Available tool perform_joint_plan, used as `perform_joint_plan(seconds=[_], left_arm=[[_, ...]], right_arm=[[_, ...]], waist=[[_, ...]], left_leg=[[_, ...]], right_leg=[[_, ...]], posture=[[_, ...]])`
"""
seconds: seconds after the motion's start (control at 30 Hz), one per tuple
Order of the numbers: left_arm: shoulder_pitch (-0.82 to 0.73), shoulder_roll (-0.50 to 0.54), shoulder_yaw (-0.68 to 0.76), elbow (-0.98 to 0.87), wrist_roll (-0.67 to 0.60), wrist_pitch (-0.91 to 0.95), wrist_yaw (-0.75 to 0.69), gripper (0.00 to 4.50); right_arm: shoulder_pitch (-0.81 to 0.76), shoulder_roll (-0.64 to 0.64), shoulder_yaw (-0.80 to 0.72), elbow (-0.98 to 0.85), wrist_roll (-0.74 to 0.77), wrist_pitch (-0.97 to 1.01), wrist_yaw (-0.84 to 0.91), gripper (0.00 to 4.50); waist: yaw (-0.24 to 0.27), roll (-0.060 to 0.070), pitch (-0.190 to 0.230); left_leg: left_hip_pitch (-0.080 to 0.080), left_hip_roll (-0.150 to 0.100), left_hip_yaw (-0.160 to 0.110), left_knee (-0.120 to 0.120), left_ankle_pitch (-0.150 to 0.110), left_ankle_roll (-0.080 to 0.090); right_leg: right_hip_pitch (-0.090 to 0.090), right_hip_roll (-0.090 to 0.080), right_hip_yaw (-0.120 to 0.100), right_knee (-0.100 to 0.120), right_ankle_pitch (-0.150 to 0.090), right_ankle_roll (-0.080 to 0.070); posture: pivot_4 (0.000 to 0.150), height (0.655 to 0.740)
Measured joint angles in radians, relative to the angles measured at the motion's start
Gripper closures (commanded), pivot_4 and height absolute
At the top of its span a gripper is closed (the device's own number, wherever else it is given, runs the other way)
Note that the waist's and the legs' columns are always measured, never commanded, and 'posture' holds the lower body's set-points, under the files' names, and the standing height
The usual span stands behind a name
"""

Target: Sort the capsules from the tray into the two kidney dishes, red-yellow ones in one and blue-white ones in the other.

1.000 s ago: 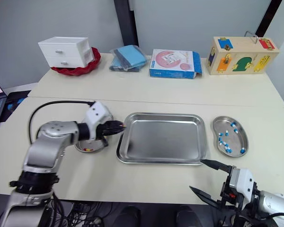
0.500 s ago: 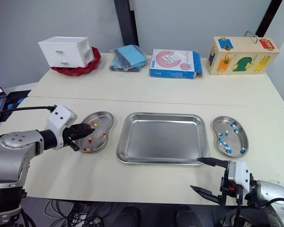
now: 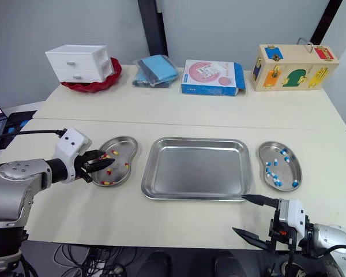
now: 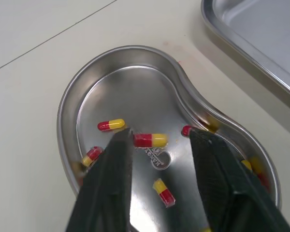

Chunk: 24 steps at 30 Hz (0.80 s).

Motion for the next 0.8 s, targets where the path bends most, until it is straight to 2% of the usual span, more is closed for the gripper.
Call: perform_joint_plan(seconds=[0.13, 0.2, 0.8], left_arm=[[-0.001, 0.007, -0.001, 0.000, -0.008, 0.002, 0.000, 0.37], [-0.001, 0.015, -0.003, 0.000, -0.011, 0.002, 0.000, 0.02], [-0.001, 0.024, -0.011, 0.004, -0.033, 0.001, 0.001, 0.02]], right_arm=[[0.004, 0.007, 0.000, 0.000, 0.000, -0.002, -0.005, 0.00], [0.004, 0.011, 0.000, 0.000, 0.000, -0.004, -0.006, 0.00], [0.014, 0.030, -0.011, -0.005, 0.000, -0.019, -0.006, 0.00]], waist=[[0.000, 0.000, 0.000], [0.000, 0.000, 0.000], [0.000, 0.000, 0.000]], left_leg=[[0.000, 0.000, 0.000, 0.000, 0.000, 0.000], [0.000, 0.000, 0.000, 0.000, 0.000, 0.000], [0.000, 0.000, 0.000, 0.000, 0.000, 0.000]], right_leg=[[0.000, 0.000, 0.000, 0.000, 0.000, 0.000], [0.000, 0.000, 0.000, 0.000, 0.000, 0.000], [0.000, 0.000, 0.000, 0.000, 0.000, 0.000]], posture=[[0.150, 0.7400], [0.150, 0.7400], [0.150, 0.7400]])
